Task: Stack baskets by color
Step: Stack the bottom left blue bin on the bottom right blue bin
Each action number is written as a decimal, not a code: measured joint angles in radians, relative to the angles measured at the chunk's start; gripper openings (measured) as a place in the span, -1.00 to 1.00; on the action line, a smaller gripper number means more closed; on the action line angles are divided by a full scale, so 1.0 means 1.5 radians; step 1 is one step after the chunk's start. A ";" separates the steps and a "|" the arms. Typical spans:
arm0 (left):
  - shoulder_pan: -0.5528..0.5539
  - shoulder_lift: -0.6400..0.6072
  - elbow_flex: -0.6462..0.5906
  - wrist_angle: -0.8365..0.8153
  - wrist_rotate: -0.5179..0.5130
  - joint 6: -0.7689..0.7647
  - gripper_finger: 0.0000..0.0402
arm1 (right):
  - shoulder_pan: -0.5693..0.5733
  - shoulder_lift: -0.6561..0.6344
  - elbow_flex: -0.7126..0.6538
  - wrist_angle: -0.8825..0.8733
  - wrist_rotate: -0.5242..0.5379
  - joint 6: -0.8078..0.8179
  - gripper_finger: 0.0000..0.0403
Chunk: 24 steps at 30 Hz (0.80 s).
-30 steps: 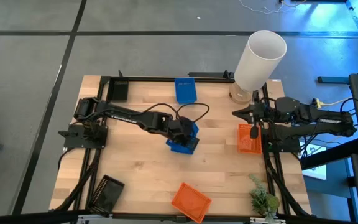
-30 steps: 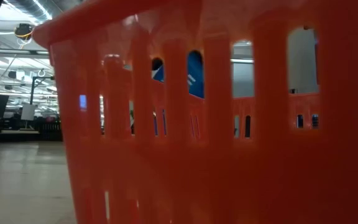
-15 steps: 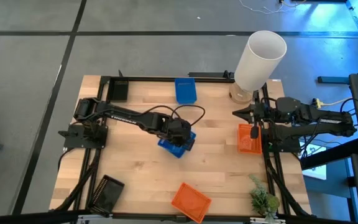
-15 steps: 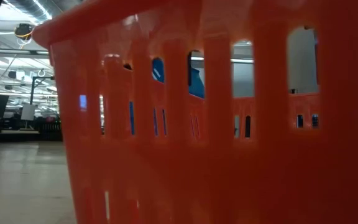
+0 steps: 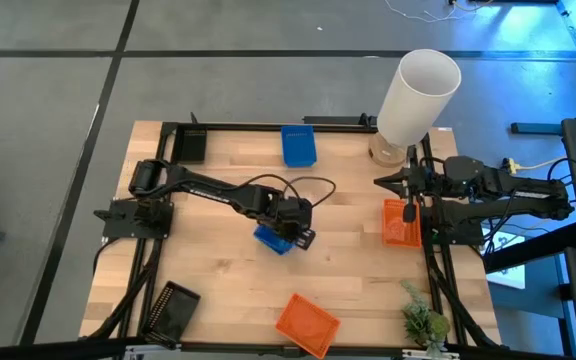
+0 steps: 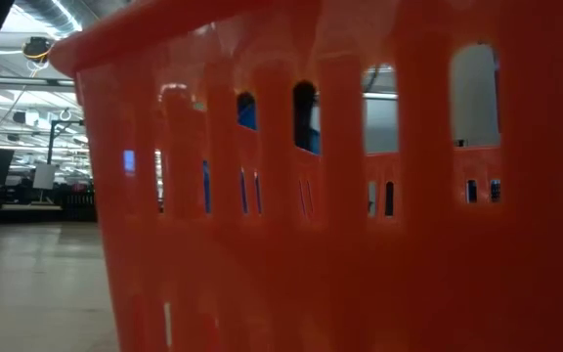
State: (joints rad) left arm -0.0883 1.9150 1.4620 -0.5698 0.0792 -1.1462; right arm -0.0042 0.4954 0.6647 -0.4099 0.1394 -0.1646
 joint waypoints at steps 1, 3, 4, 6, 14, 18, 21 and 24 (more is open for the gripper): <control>0.000 0.001 -0.001 -0.003 0.012 0.000 -1.00 | 0.000 0.000 0.000 0.000 0.000 -0.001 -0.92; 0.001 0.009 0.000 0.004 0.032 0.000 -1.00 | 0.000 -0.001 0.000 -0.001 0.000 -0.001 -0.92; 0.001 0.016 0.001 0.017 0.042 -0.001 -1.00 | 0.000 0.000 0.000 0.000 0.000 -0.001 -0.92; 0.004 0.017 0.000 0.019 0.055 0.001 -1.00 | 0.000 0.000 0.000 0.000 0.000 -0.001 -0.92; 0.020 0.010 0.000 0.019 0.049 0.009 -1.00 | 0.000 0.000 0.000 0.000 0.000 -0.001 -0.92; 0.020 0.011 0.023 0.011 0.041 0.024 -1.00 | 0.000 0.000 0.000 0.000 0.000 -0.001 -0.92; 0.020 0.010 0.058 -0.002 0.039 0.044 -1.00 | 0.000 0.000 0.000 0.000 0.000 -0.001 -0.92; 0.020 0.010 0.098 -0.055 0.028 0.064 -1.00 | 0.000 0.000 0.000 0.000 0.000 0.000 -0.92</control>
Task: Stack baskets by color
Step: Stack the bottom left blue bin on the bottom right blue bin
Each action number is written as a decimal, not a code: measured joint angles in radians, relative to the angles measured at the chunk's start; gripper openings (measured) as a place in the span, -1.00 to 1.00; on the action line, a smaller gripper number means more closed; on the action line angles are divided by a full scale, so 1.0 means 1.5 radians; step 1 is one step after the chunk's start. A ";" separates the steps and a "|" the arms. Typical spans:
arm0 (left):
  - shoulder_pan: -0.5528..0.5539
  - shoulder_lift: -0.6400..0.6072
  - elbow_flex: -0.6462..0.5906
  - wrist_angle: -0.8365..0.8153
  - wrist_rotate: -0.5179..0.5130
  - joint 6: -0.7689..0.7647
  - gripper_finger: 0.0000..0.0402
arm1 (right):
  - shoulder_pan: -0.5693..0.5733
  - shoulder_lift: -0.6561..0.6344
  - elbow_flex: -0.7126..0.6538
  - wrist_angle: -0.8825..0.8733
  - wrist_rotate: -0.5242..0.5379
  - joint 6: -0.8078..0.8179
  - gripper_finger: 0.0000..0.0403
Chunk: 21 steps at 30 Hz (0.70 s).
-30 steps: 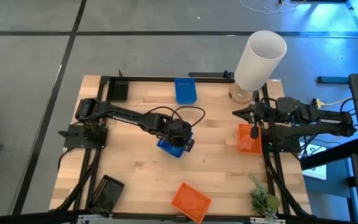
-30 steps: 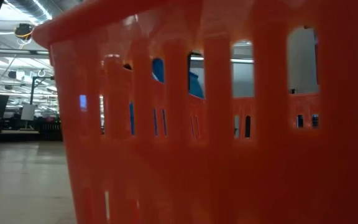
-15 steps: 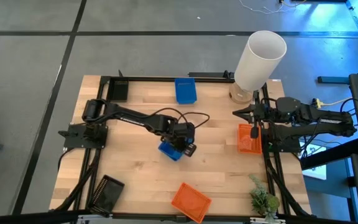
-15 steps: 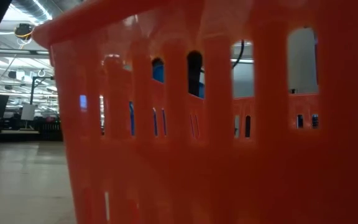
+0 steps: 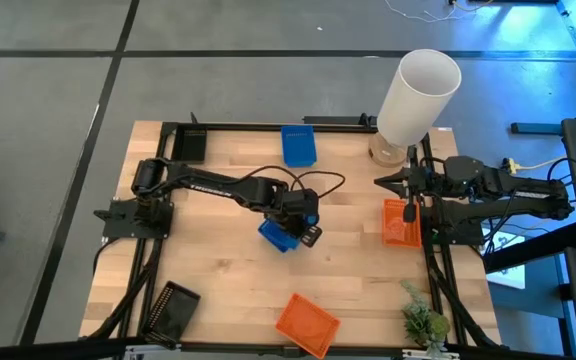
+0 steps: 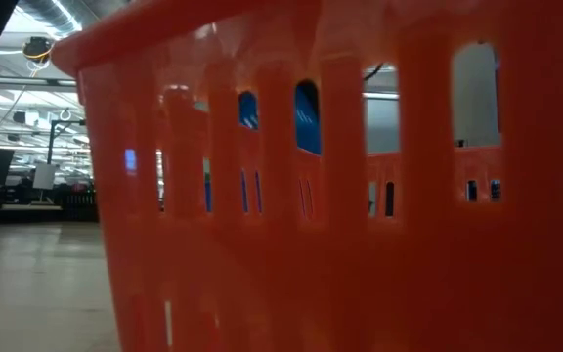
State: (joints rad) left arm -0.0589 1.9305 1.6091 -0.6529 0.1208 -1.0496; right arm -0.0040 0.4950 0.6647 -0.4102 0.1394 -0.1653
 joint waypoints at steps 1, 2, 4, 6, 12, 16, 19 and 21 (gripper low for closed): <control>0.000 0.000 0.015 -0.029 -0.010 0.006 -1.00 | 0.000 0.000 0.000 0.000 0.000 0.001 -0.92; 0.000 -0.001 0.028 -0.062 -0.018 0.009 -1.00 | 0.000 0.000 0.000 0.000 0.000 0.001 -0.92; 0.000 -0.001 0.050 -0.124 -0.034 0.009 -1.00 | 0.000 0.000 0.000 0.000 0.000 0.001 -0.92; 0.000 -0.001 0.055 -0.150 -0.050 0.012 -1.00 | 0.000 0.000 0.000 0.000 0.000 0.001 -0.92; 0.000 0.000 0.055 -0.151 -0.043 0.057 -0.99 | 0.000 0.000 0.000 0.000 0.000 0.001 -0.92; 0.000 0.003 0.055 -0.151 -0.033 0.095 -0.92 | 0.000 0.000 0.000 0.001 0.000 0.000 -0.92; 0.000 0.010 0.054 -0.145 -0.034 0.096 -0.84 | 0.000 0.000 0.000 0.001 0.000 0.000 -0.92; 0.000 0.014 0.052 -0.150 -0.035 0.096 -0.78 | 0.000 0.000 0.000 0.001 0.000 0.000 -0.92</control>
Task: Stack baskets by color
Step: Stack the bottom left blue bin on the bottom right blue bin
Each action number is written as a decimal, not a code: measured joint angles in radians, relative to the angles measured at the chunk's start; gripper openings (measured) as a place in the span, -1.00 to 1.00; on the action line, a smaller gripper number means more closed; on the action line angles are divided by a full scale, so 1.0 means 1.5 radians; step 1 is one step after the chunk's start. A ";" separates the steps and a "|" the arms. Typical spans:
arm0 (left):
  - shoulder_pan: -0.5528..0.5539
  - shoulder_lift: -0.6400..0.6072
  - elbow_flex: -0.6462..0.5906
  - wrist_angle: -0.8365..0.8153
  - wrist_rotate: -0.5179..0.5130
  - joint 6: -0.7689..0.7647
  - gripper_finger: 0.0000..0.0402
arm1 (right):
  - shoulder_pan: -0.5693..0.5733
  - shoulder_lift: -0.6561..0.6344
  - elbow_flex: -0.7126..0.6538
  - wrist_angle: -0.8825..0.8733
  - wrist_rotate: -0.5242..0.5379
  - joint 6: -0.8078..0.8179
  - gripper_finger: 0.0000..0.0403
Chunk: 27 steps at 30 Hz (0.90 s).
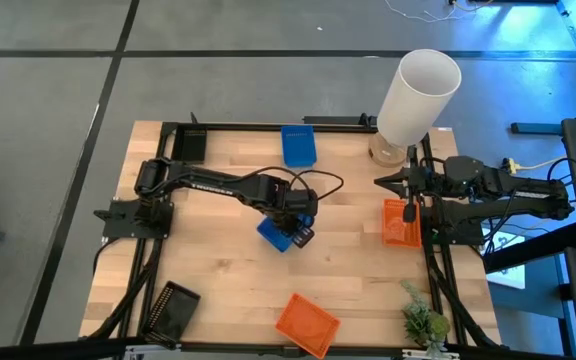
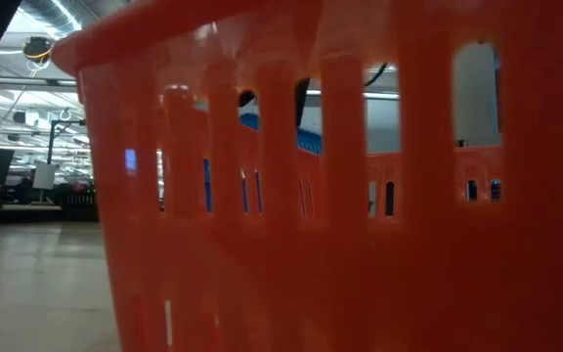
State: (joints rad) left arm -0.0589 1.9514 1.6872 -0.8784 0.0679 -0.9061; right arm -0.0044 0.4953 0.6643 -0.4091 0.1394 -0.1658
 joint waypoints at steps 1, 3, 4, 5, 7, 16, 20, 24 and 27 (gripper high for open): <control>0.000 0.000 0.000 0.001 -0.001 0.000 -0.76 | 0.000 0.000 0.000 0.000 0.000 0.000 -0.92; 0.000 0.003 0.001 0.009 -0.001 -0.002 -0.71 | 0.000 0.000 0.000 0.000 0.000 0.000 -0.92; 0.001 0.005 0.001 0.007 -0.001 -0.003 -0.70 | 0.000 0.000 0.000 0.000 0.000 0.000 -0.92; 0.003 0.007 0.000 0.003 -0.001 -0.003 -0.68 | 0.000 0.000 0.000 0.000 0.000 0.000 -0.92; 0.007 0.006 0.000 0.005 -0.001 -0.002 -0.67 | 0.000 0.000 0.000 0.000 0.000 0.000 -0.92; 0.023 -0.029 0.000 0.012 0.014 0.000 -0.69 | 0.000 0.000 0.000 0.000 0.000 0.000 -0.92; 0.021 -0.052 0.001 0.047 0.015 0.007 -0.69 | 0.000 0.000 0.000 0.000 0.000 0.000 -0.92; 0.017 -0.053 0.002 0.076 0.042 0.040 -0.69 | 0.000 0.000 0.000 0.000 0.000 -0.001 -0.92; 0.017 -0.030 0.001 0.075 0.058 0.051 -0.76 | 0.000 0.000 0.000 0.000 0.000 -0.001 -0.92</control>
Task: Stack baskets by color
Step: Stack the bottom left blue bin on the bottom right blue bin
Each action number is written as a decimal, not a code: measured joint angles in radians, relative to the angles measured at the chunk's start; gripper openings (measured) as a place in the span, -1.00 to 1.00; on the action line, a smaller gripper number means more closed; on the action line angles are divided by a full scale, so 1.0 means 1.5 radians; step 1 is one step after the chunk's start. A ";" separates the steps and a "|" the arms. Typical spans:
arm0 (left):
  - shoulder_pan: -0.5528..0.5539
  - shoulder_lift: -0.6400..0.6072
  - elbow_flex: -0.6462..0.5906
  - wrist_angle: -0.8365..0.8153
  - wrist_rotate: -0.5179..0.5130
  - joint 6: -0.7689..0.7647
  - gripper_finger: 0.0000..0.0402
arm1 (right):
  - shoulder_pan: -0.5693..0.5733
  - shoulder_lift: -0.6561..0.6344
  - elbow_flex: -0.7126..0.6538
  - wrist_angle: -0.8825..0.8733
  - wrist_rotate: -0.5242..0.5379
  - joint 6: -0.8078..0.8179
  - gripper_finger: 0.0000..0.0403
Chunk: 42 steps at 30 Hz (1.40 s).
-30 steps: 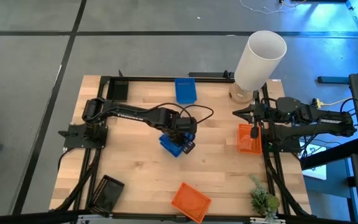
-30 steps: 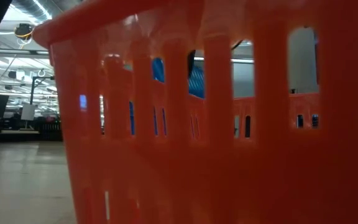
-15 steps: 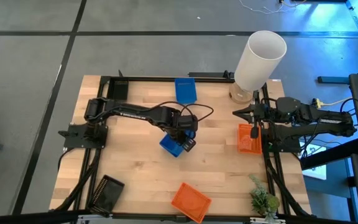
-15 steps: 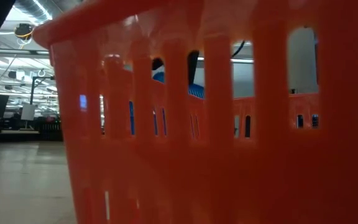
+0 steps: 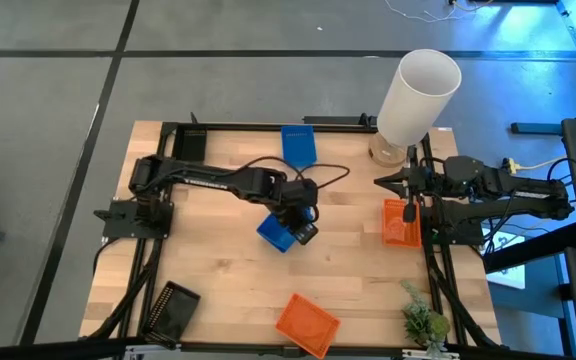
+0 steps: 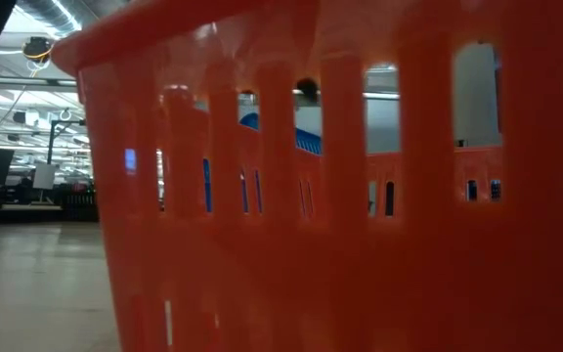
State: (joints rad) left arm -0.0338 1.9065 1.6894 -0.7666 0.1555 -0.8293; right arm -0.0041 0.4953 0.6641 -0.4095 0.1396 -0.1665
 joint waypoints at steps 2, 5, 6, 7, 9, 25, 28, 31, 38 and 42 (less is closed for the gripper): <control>0.001 0.012 -0.002 -0.002 0.002 0.006 -0.84 | 0.000 0.000 0.000 0.000 0.000 0.001 -0.92; 0.001 0.013 -0.001 0.011 0.011 0.019 -0.97 | 0.000 0.000 0.000 0.000 0.000 0.001 -0.92; 0.001 0.012 -0.001 0.012 0.012 0.023 -0.98 | 0.000 0.000 0.000 0.000 0.000 0.001 -0.92; 0.001 0.012 -0.001 0.013 0.011 0.026 -0.98 | 0.000 0.000 0.000 0.000 0.000 0.002 -0.92; 0.001 0.012 -0.001 0.009 0.007 0.031 -0.98 | 0.000 0.000 0.000 0.000 0.000 0.002 -0.92; 0.006 0.039 0.000 -0.013 -0.017 0.042 -1.00 | 0.000 0.000 0.000 0.000 0.000 0.002 -0.92; 0.010 0.040 -0.001 -0.020 -0.022 0.052 -1.00 | 0.000 0.000 0.000 0.000 0.000 0.002 -0.92; 0.011 0.044 0.000 -0.022 -0.022 0.052 -1.00 | 0.000 0.000 0.000 0.000 0.000 0.002 -0.92; 0.014 0.058 -0.001 -0.021 -0.010 0.055 -1.00 | 0.000 0.000 0.000 0.000 0.000 0.002 -0.92; 0.017 0.051 -0.001 -0.018 -0.014 0.054 -1.00 | 0.000 0.000 0.000 0.000 0.000 0.002 -0.92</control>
State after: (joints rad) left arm -0.0086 1.9828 1.6875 -0.7942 0.1347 -0.7483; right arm -0.0042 0.4953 0.6640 -0.4092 0.1394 -0.1631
